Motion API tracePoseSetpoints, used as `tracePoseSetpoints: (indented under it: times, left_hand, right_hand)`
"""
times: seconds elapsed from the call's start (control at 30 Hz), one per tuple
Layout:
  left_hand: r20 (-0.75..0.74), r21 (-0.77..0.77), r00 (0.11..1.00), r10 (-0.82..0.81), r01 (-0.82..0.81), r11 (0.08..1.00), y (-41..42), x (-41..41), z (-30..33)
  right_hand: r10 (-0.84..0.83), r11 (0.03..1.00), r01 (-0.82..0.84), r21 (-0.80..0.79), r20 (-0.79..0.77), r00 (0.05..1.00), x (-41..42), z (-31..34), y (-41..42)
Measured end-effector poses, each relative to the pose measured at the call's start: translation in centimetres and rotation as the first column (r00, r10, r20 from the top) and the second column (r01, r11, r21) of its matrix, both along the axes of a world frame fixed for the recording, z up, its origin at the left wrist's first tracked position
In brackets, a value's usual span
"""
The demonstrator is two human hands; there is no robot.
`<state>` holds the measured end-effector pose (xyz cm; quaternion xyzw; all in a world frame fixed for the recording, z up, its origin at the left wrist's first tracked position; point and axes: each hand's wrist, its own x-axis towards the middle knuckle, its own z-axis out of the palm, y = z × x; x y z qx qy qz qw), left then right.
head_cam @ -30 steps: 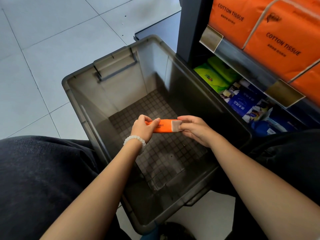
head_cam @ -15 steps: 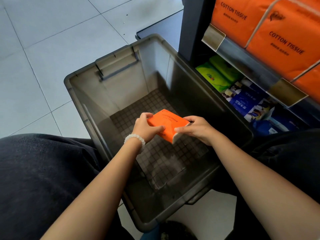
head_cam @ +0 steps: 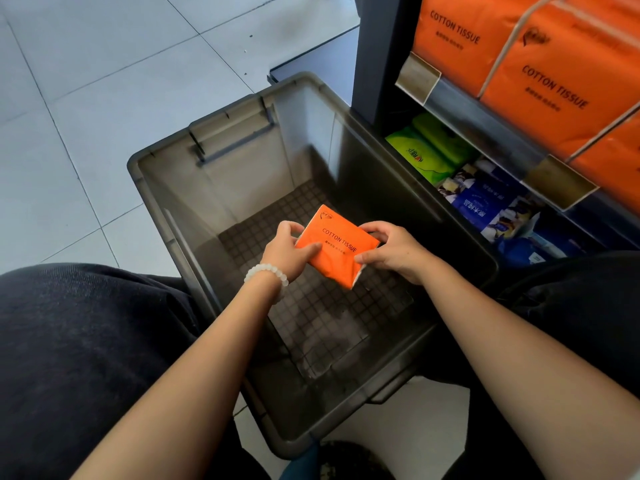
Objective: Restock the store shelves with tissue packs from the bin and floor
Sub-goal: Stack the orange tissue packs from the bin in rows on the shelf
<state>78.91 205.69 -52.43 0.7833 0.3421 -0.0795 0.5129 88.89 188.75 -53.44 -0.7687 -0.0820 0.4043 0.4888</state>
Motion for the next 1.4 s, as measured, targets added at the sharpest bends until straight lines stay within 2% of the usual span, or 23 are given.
tracePoseSetpoints:
  times: [0.23,0.5,0.67,0.87,1.1,1.33,1.4]
  left_hand:
    - [0.065,0.058,0.993,-0.103,0.1,0.993,-1.0,-0.1,3.4]
    - [0.174,0.187,0.96,-0.221,0.189,0.964,-6.8,-0.8,9.1]
    - [0.244,0.339,0.86,-0.448,0.357,0.87,-12.2,0.0,13.9]
    - [0.372,0.445,0.721,-0.584,0.414,0.794,-19.3,0.7,18.8]
    - [0.499,0.566,0.572,-0.651,0.354,0.745,-27.5,1.3,23.9]
    - [0.507,0.581,0.513,-0.693,0.39,0.714,-33.5,2.8,26.1]
    - [0.508,0.567,0.504,-0.699,0.415,0.711,-35.3,3.4,26.5]
  right_hand:
    - [-0.107,0.994,0.11,-0.006,0.167,0.98,-0.4,2.9,-1.4]
    - [-0.16,0.978,0.204,-0.049,0.454,0.876,-3.8,8.8,-7.6]
    - [-0.305,0.928,0.372,0.009,0.589,0.748,-5.7,13.0,-14.0]
    - [-0.432,0.848,0.521,0.095,0.694,0.576,-8.3,19.8,-21.6]
    - [-0.497,0.74,0.653,0.16,0.785,0.371,-11.1,26.0,-29.3]
    - [-0.505,0.659,0.715,0.232,0.841,0.192,-11.0,28.7,-34.6]
    - [-0.506,0.645,0.725,0.242,0.846,0.168,-10.5,29.0,-36.2]
